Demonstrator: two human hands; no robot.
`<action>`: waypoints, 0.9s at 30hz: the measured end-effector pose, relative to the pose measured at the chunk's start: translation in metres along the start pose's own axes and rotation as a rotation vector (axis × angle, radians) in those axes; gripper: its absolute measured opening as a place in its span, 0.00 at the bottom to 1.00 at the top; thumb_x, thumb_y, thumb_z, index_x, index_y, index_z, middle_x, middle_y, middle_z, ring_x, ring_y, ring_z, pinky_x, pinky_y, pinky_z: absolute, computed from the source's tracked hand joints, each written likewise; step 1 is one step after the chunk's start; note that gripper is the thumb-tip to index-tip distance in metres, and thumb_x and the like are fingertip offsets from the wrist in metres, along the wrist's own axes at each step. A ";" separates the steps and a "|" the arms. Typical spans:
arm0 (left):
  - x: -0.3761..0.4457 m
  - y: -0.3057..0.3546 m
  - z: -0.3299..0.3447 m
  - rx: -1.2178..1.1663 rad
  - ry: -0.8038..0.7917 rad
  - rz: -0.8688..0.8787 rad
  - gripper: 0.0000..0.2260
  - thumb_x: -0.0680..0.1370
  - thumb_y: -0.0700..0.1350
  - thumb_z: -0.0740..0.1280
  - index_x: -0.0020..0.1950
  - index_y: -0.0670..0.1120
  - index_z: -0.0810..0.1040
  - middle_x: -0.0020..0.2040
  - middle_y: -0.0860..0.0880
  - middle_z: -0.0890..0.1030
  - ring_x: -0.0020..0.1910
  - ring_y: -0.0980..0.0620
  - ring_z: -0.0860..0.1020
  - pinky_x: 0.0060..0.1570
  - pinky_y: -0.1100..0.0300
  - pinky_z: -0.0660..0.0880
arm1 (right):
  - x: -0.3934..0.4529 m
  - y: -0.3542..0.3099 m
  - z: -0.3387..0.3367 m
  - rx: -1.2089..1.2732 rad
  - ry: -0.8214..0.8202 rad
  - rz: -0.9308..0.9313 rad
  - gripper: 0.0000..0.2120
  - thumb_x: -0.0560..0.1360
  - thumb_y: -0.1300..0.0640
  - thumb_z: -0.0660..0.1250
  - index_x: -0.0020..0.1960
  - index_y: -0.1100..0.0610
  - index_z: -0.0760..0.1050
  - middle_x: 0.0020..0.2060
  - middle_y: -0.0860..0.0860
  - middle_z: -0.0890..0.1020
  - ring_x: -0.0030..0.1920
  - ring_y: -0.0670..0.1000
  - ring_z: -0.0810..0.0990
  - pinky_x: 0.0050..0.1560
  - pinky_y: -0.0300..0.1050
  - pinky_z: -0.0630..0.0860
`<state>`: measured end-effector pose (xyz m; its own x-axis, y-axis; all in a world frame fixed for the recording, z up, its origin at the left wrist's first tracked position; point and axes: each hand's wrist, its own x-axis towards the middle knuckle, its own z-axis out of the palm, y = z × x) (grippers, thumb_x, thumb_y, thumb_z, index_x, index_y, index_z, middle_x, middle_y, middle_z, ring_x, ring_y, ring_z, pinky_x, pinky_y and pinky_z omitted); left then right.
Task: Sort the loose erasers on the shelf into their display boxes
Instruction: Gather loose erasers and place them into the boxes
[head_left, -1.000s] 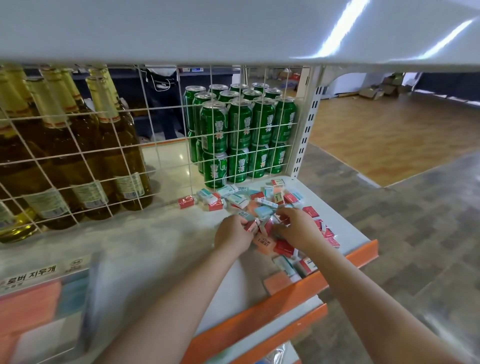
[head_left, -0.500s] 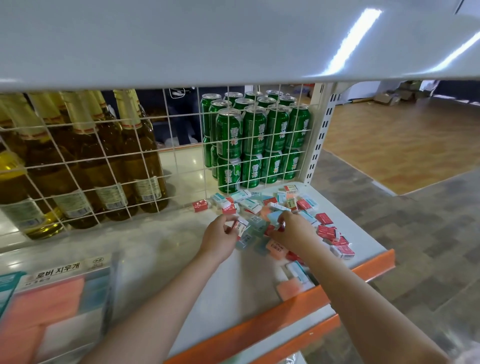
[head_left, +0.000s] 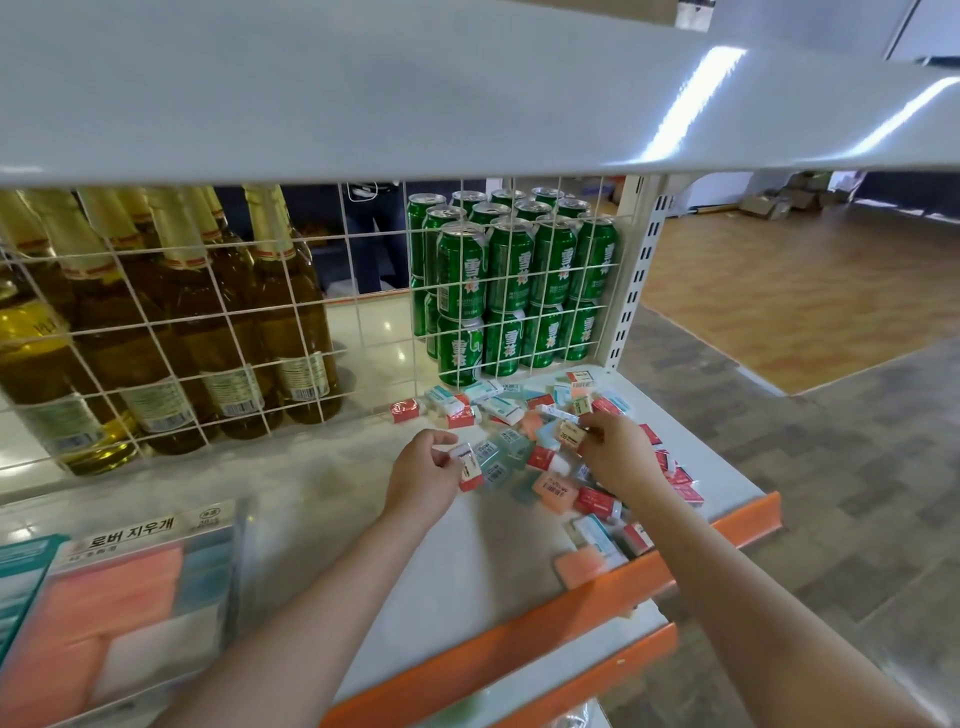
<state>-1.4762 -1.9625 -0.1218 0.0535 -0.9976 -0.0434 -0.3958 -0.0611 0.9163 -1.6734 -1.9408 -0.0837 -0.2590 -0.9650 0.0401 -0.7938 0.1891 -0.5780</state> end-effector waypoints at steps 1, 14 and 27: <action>-0.001 0.000 -0.001 0.004 -0.002 0.000 0.12 0.77 0.36 0.63 0.58 0.47 0.75 0.42 0.48 0.78 0.39 0.51 0.76 0.36 0.63 0.70 | -0.002 0.000 0.000 0.040 -0.010 -0.012 0.15 0.78 0.67 0.57 0.62 0.61 0.75 0.54 0.56 0.81 0.34 0.46 0.75 0.30 0.36 0.71; -0.018 -0.007 -0.014 -0.124 -0.011 0.009 0.07 0.76 0.34 0.65 0.50 0.44 0.78 0.41 0.46 0.78 0.40 0.49 0.77 0.45 0.59 0.74 | -0.023 -0.010 0.007 -0.039 -0.095 -0.083 0.18 0.77 0.68 0.55 0.64 0.60 0.73 0.59 0.57 0.77 0.51 0.55 0.79 0.48 0.50 0.80; -0.036 -0.022 -0.046 -0.046 -0.025 0.029 0.10 0.75 0.32 0.65 0.54 0.40 0.80 0.45 0.46 0.79 0.41 0.55 0.76 0.37 0.76 0.71 | -0.045 -0.035 0.022 0.165 -0.135 -0.177 0.12 0.75 0.69 0.61 0.53 0.61 0.80 0.43 0.55 0.82 0.33 0.44 0.75 0.33 0.27 0.71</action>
<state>-1.4270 -1.9237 -0.1220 0.0197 -0.9995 -0.0260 -0.3544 -0.0313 0.9346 -1.6217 -1.9083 -0.0836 -0.0396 -0.9980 0.0500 -0.7170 -0.0065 -0.6971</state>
